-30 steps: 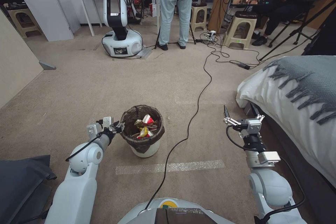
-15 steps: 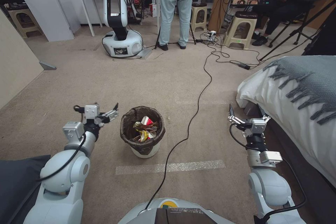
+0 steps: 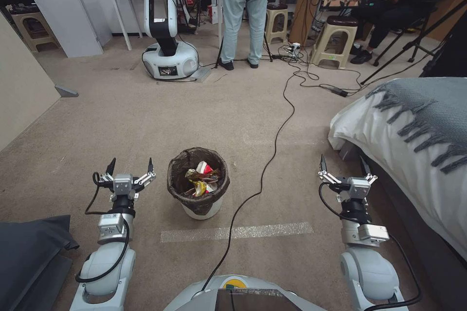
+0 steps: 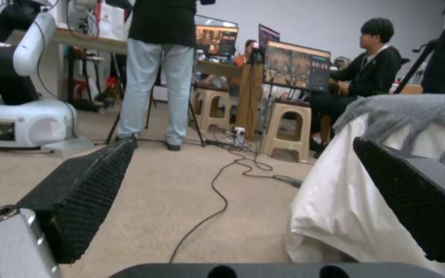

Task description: Pick up the trash bin, then pick up the garbage from the floor and place it into the trash bin.

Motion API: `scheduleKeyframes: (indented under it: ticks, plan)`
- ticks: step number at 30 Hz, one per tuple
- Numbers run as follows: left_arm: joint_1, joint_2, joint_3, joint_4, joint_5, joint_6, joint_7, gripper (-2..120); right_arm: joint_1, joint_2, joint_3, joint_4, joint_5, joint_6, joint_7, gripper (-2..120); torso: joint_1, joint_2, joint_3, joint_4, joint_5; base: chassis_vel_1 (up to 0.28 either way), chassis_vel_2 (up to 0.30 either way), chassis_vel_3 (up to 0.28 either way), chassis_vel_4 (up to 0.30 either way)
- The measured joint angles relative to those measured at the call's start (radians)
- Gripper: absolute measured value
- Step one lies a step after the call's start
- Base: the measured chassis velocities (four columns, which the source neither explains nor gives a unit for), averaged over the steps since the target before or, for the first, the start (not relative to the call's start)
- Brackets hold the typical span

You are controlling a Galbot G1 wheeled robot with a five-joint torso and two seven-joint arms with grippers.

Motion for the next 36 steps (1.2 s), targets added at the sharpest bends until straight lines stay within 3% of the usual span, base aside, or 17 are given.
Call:
scheduleKeyframes:
  ticks: [8,36]
  plan:
    - [0.038,0.014,0.005,0.04,-0.017,-0.015,-0.028,100,-0.017,0.021,-0.012,-0.014,-0.014,0.02,0.004,100,0.0,0.0,0.0,0.0,0.0001,0.0,0.0,0.0,0.0]
    - [0.037,0.011,0.013,0.04,-0.027,-0.01,-0.035,100,-0.017,0.018,-0.018,-0.011,-0.014,0.014,-0.001,100,0.0,0.0,0.0,0.0,0.0001,0.0,0.0,0.0,0.0]
